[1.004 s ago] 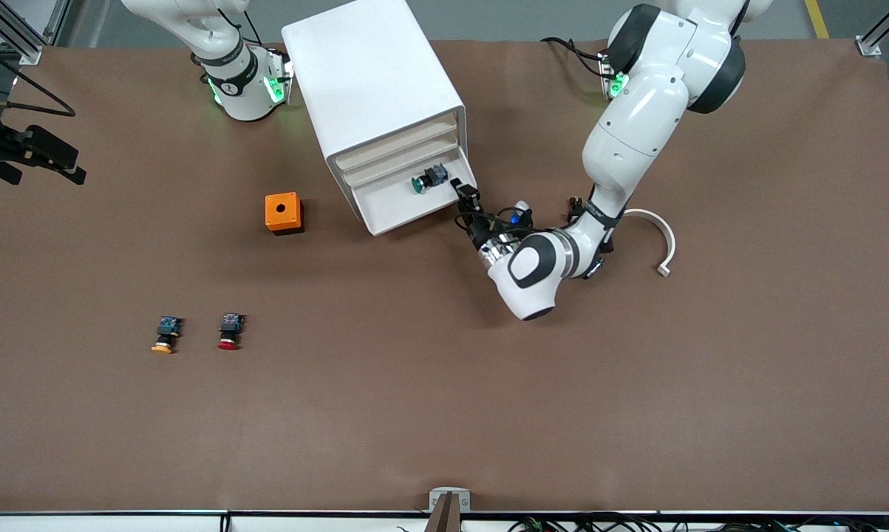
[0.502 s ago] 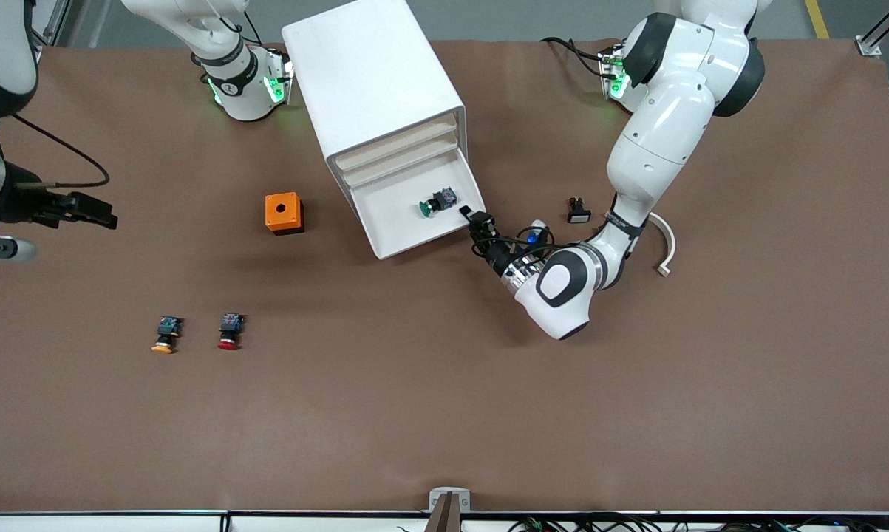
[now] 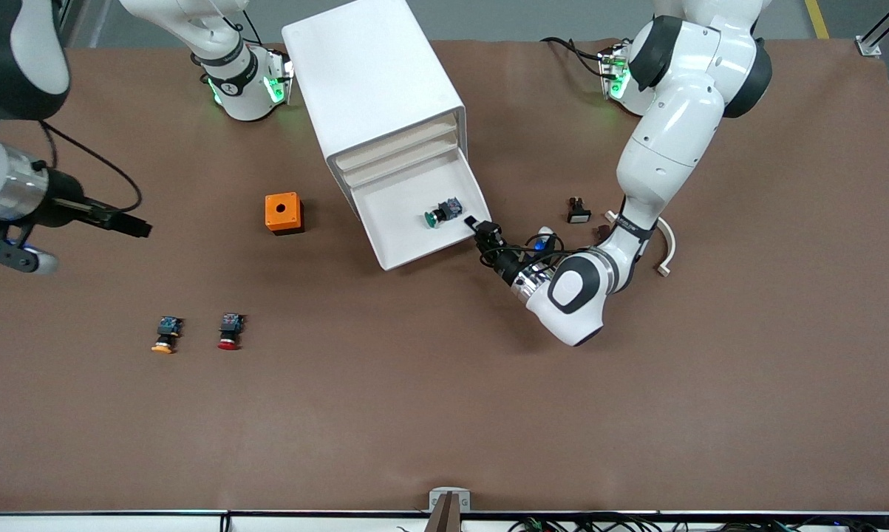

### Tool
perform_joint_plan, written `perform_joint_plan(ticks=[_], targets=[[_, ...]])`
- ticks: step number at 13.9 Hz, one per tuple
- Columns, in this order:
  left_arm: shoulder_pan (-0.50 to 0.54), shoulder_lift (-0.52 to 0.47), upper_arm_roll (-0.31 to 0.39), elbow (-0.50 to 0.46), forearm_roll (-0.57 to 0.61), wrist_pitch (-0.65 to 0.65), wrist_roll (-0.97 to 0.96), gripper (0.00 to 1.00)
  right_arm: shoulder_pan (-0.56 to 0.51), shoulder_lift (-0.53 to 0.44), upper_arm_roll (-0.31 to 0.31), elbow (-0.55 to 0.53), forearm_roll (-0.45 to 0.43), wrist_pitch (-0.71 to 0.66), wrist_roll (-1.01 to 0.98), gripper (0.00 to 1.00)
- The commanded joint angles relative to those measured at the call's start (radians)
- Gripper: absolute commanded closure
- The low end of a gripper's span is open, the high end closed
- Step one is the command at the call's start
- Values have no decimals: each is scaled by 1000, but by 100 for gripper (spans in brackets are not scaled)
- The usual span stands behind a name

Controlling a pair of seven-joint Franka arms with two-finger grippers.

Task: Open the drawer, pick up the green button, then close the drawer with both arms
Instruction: 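Reach the right gripper into the drawer while the left gripper withdraws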

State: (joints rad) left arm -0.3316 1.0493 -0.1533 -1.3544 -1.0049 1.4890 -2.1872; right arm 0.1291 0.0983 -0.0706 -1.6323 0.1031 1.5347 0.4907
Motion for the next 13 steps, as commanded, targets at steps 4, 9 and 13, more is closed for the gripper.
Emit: perform_joint_plan(ticks=[4, 9, 13], targets=[[22, -5, 14, 9, -15, 17, 24, 45, 228, -23, -3, -60, 30, 68, 446, 0], [45, -8, 14, 96, -15, 20, 252, 1, 441, 14, -5, -72, 30, 209, 745, 0], [59, -14, 11, 168, -11, 22, 530, 1, 578, 102, -6, -77, 18, 353, 935, 0]])
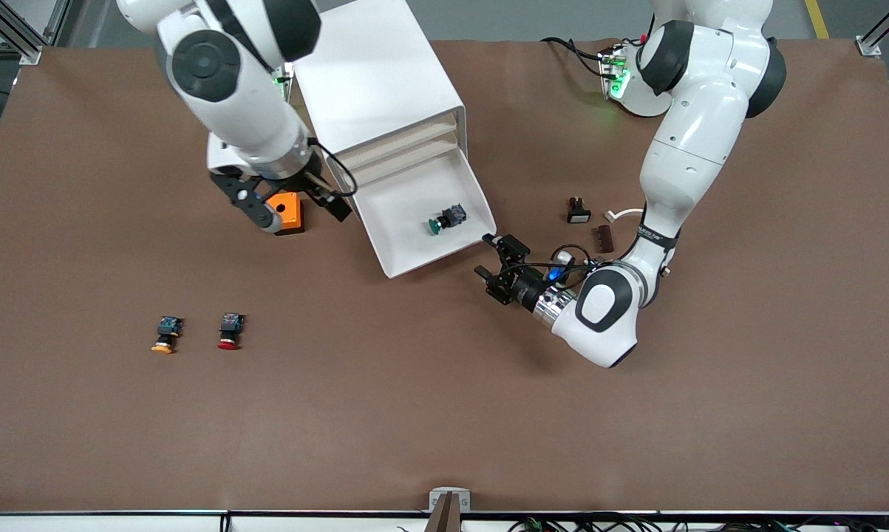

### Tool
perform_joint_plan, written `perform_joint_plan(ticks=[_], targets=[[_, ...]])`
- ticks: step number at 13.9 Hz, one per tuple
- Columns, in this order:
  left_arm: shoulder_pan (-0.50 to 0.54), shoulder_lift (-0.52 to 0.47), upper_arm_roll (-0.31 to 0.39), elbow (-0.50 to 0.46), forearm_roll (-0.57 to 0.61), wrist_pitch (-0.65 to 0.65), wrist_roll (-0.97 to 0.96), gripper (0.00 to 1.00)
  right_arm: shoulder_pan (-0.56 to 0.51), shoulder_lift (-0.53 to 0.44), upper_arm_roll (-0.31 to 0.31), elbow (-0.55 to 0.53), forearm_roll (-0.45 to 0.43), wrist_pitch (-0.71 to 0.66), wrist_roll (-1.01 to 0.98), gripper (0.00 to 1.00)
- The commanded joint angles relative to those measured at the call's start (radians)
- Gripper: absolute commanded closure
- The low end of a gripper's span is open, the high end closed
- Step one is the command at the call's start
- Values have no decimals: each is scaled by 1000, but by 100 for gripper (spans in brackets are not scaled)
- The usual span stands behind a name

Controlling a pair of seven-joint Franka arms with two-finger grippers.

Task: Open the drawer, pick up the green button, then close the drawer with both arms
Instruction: 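Reach the right gripper into the drawer while the left gripper withdraws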

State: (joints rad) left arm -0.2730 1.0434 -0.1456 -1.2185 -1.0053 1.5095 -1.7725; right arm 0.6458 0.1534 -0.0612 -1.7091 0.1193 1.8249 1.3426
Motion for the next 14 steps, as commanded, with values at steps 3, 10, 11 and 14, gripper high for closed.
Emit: perform_joint_plan(ticks=[3, 10, 11, 14], targets=[[-12, -26, 63, 60, -7, 9, 340, 1, 162, 145, -15, -3, -36, 184, 241, 0], [-52, -141, 120, 62, 223, 187, 763, 1, 297, 327, -15, 0, -95, 361, 467, 0], [-58, -154, 120, 62, 270, 228, 789, 1, 307, 340, -15, 0, -95, 378, 481, 0], [-92, -178, 118, 60, 419, 311, 812, 1, 313, 373, -15, 2, -95, 404, 492, 0]])
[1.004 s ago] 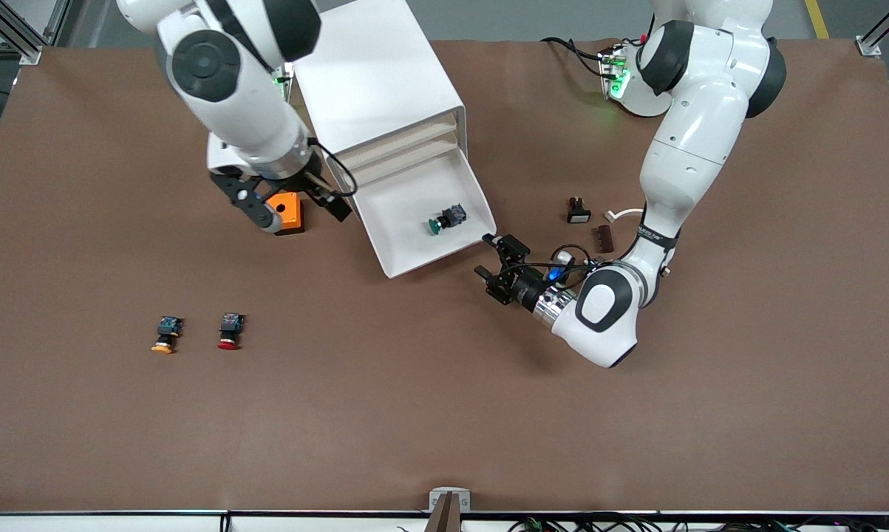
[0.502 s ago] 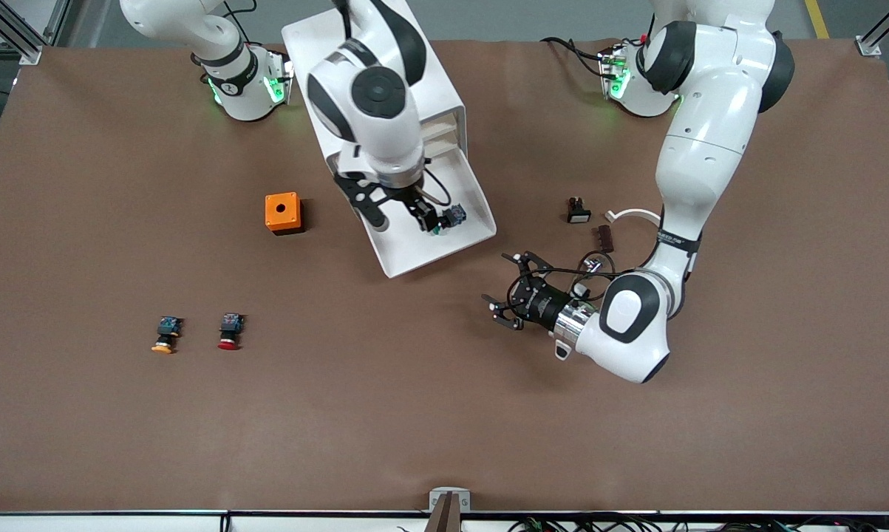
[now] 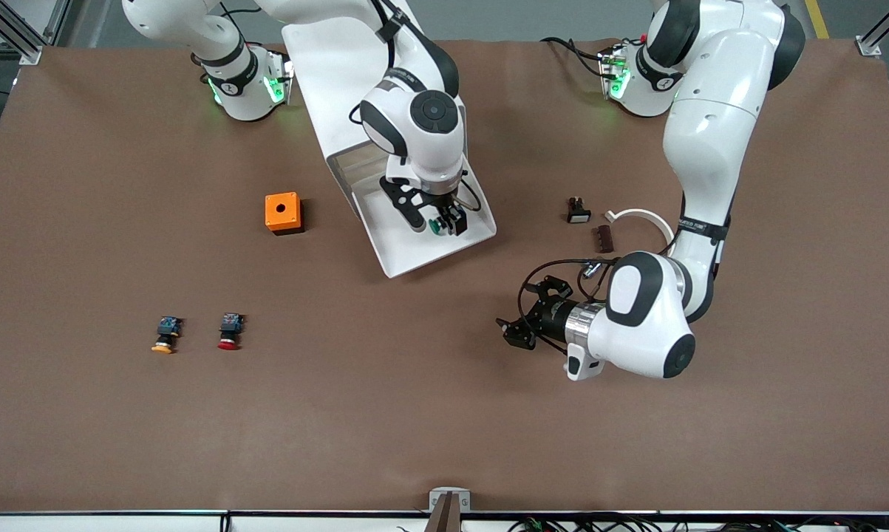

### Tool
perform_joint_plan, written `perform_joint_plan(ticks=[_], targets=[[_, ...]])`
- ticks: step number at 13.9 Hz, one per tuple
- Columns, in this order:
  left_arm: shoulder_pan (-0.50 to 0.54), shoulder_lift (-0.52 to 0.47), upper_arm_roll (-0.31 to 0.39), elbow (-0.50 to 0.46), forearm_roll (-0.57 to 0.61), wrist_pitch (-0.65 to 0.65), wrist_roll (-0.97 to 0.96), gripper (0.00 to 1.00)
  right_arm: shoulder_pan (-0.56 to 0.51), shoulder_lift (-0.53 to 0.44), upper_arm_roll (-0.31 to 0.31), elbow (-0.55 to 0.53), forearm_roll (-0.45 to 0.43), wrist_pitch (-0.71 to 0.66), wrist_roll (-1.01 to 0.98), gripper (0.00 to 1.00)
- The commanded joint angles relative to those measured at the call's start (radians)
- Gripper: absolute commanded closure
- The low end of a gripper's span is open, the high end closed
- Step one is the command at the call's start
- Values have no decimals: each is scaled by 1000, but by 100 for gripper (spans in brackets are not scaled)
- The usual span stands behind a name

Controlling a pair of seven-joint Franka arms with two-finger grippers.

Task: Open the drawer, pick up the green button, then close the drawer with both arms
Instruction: 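Grasp the green push-button in the drawer with the right gripper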

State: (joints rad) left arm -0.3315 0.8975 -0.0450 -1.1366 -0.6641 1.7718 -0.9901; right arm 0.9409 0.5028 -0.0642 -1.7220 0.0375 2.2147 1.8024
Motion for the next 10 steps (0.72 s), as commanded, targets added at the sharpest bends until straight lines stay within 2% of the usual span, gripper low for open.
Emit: perform_joint_plan(ticks=[1, 4, 5, 6, 7, 9, 10], targets=[[-46, -45, 19, -22, 128, 67, 39, 1, 18, 36, -12, 16, -11, 31, 40, 0], [-73, -71, 17, -23, 271, 118, 67, 1, 32, 71, -11, 21, -4, 69, 66, 5], [-80, -81, 19, -23, 306, 130, 67, 1, 41, 72, -11, 21, -4, 77, 77, 10], [-80, -97, 19, -25, 339, 147, 67, 1, 48, 72, -11, 21, -4, 79, 75, 20], [-81, -107, 17, -25, 369, 164, 68, 1, 50, 72, -11, 21, -4, 77, 66, 38], [-81, -115, 13, -25, 412, 193, 68, 1, 52, 72, -9, 24, 1, 76, 58, 83], [-84, -118, 13, -25, 431, 198, 68, 1, 52, 72, -9, 25, 1, 74, 57, 95]])
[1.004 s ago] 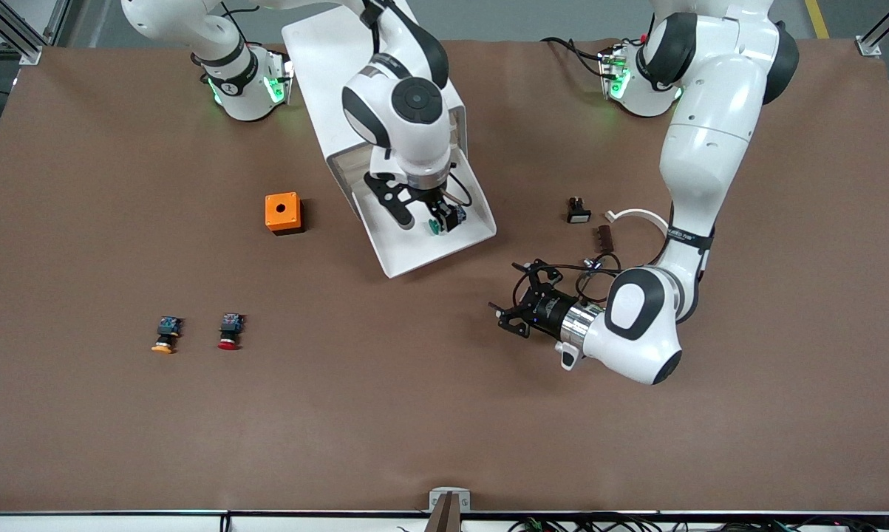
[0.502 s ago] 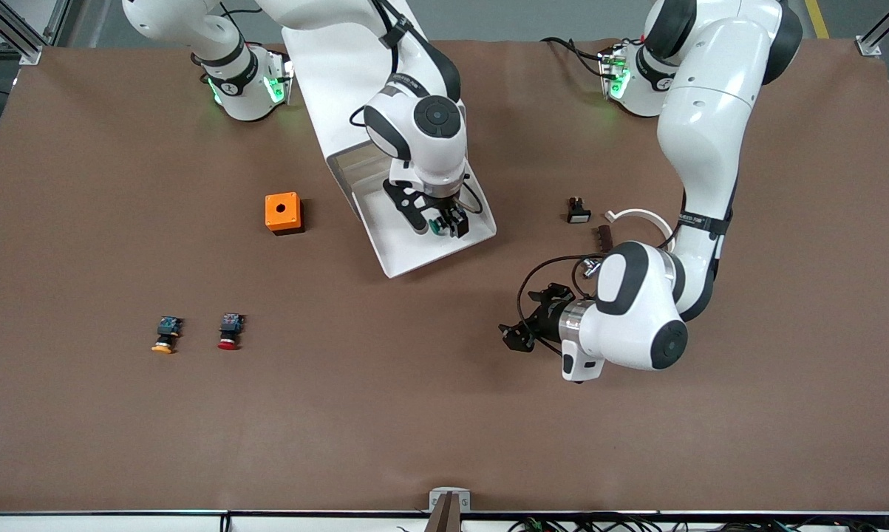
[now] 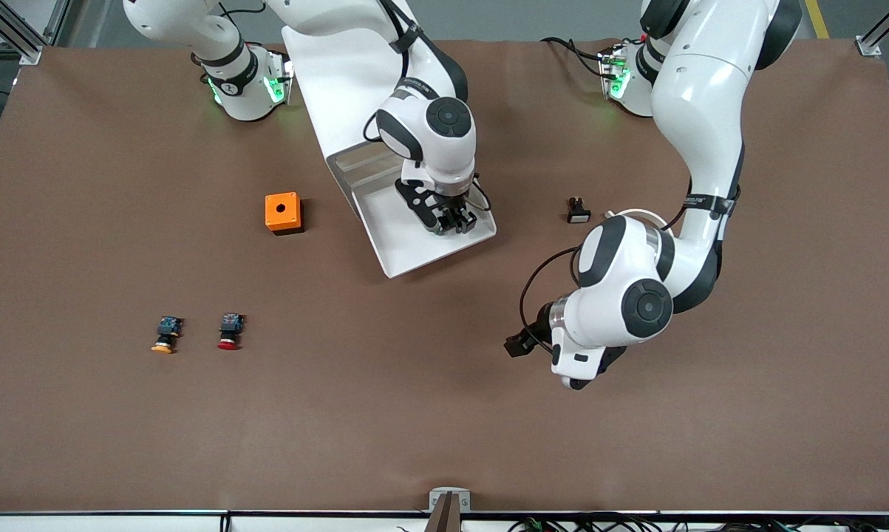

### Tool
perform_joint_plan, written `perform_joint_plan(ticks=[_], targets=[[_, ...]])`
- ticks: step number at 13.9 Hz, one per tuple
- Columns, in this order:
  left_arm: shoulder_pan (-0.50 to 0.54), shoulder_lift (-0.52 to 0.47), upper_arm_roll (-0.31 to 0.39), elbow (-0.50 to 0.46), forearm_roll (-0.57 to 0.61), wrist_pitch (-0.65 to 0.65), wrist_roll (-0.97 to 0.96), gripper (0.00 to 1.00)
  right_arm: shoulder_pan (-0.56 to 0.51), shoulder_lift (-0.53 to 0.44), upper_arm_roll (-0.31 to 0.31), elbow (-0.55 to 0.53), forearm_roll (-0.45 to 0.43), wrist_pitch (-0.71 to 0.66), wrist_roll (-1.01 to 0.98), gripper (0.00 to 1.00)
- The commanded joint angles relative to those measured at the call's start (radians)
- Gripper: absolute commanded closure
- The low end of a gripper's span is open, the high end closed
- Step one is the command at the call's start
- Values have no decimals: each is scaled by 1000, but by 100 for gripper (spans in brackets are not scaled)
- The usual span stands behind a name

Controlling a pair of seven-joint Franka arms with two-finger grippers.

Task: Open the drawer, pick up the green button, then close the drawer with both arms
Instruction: 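Grasp the green push-button in the drawer with the right gripper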

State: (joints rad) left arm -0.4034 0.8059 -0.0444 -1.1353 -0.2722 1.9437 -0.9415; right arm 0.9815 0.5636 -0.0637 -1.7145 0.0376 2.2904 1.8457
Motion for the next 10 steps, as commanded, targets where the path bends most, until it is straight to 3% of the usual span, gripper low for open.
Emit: perform_joint_plan(ticks=[1, 5, 10], targets=[[-26, -33, 15, -27, 65, 26, 20, 1, 11, 10, -10, 18, 1, -3, 10, 100], [-38, -33, 18, -31, 107, 27, 17, 1, -49, -25, -5, 58, 10, -90, -153, 100], [-55, -24, 12, -41, 133, 27, 14, 1, -223, -89, -11, 101, 8, -241, -625, 100]])
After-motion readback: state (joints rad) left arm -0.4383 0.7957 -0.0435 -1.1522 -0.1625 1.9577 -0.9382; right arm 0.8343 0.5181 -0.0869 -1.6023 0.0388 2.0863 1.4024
